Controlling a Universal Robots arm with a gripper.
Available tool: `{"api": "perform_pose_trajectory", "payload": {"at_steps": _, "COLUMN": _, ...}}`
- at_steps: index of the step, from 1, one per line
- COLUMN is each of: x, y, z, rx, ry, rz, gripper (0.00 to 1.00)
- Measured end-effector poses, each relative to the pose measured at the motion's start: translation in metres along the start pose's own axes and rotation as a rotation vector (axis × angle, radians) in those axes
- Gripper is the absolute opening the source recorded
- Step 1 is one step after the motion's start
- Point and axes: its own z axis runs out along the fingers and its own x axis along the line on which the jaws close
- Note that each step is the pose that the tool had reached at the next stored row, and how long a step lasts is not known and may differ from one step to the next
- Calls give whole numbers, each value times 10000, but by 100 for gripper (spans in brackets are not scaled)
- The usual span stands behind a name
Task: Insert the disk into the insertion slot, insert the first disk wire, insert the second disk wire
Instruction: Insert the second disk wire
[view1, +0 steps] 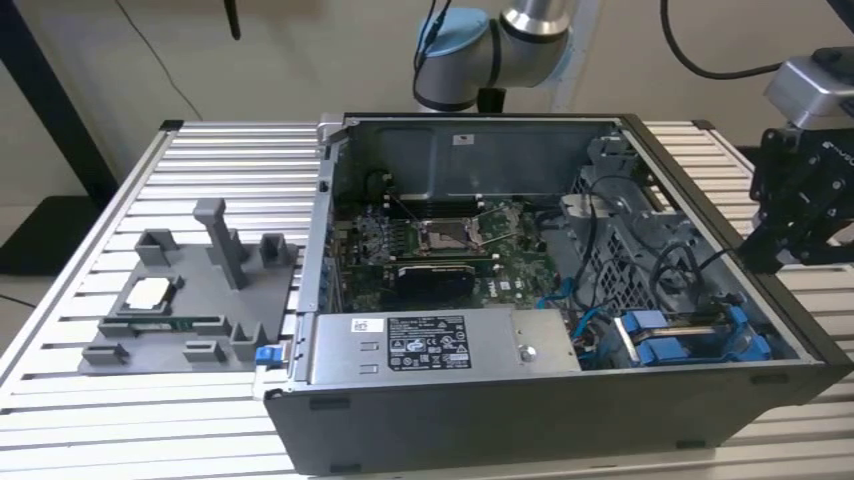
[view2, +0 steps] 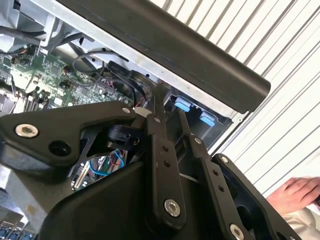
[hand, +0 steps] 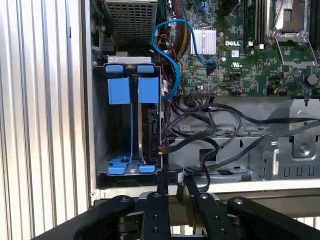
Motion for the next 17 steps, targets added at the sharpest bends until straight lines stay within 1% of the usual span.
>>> {"api": "perform_pose_trajectory", "payload": {"at_steps": 2, "x": -6, "y": -10, "z": -51, "rx": -59, "ry": 2, "rz": 5, "gripper": 27}}
{"api": "perform_pose_trajectory", "payload": {"at_steps": 3, "x": -7, "y": -14, "z": -64, "rx": -82, "ry": 1, "rz": 7, "gripper": 27}}
{"api": "perform_pose_trajectory", "payload": {"at_steps": 7, "x": -19, "y": -21, "z": -64, "rx": -87, "ry": 2, "rz": 8, "gripper": 27}}
{"api": "perform_pose_trajectory", "payload": {"at_steps": 11, "x": -41, "y": -31, "z": -44, "rx": -87, "ry": -1, "rz": 7, "gripper": 27}}
{"api": "perform_pose_trajectory", "payload": {"at_steps": 14, "x": -41, "y": -57, "z": -28, "rx": -87, "ry": 1, "rz": 11, "gripper": 27}}
{"api": "perform_pose_trajectory", "payload": {"at_steps": 17, "x": -38, "y": -64, "z": -8, "rx": -85, "ry": -1, "rz": 34, "gripper": 27}}
